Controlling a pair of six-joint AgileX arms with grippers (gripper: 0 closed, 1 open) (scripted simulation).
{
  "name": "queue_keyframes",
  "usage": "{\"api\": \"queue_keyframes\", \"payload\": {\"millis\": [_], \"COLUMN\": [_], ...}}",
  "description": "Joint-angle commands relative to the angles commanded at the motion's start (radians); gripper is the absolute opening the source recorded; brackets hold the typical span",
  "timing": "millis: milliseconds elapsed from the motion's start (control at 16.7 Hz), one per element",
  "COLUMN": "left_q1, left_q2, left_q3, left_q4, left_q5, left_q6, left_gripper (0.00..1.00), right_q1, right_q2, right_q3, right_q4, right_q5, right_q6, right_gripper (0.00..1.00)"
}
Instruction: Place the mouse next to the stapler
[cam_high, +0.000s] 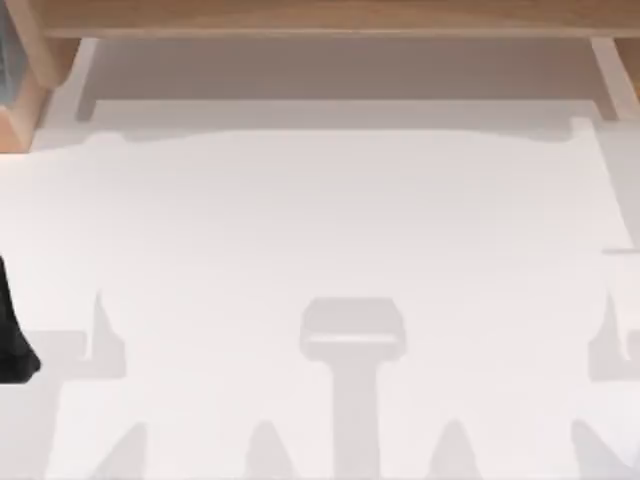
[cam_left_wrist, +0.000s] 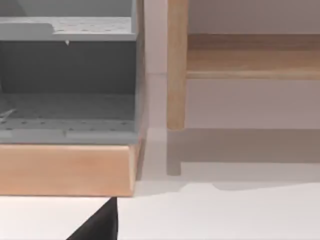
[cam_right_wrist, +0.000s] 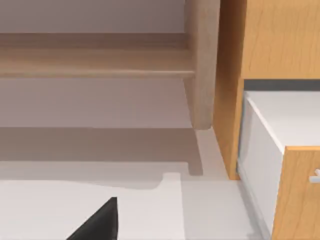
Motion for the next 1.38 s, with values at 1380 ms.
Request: {"api": "queue_keyframes", "payload": {"millis": [1380], "left_q1": [0.0], "left_q2": [0.0], "left_q3": [0.0], "left_q4": [0.0], "left_q5": [0.0], "left_q6": [0.0], "left_gripper": [1.0], "right_q1": [-0.262], "right_q2": [1.846], "right_q3": [1.761], "right_q4": [-0.988], "right_q5": [-0.126], "right_q6": [-0.289], "right_gripper": [1.0]}}
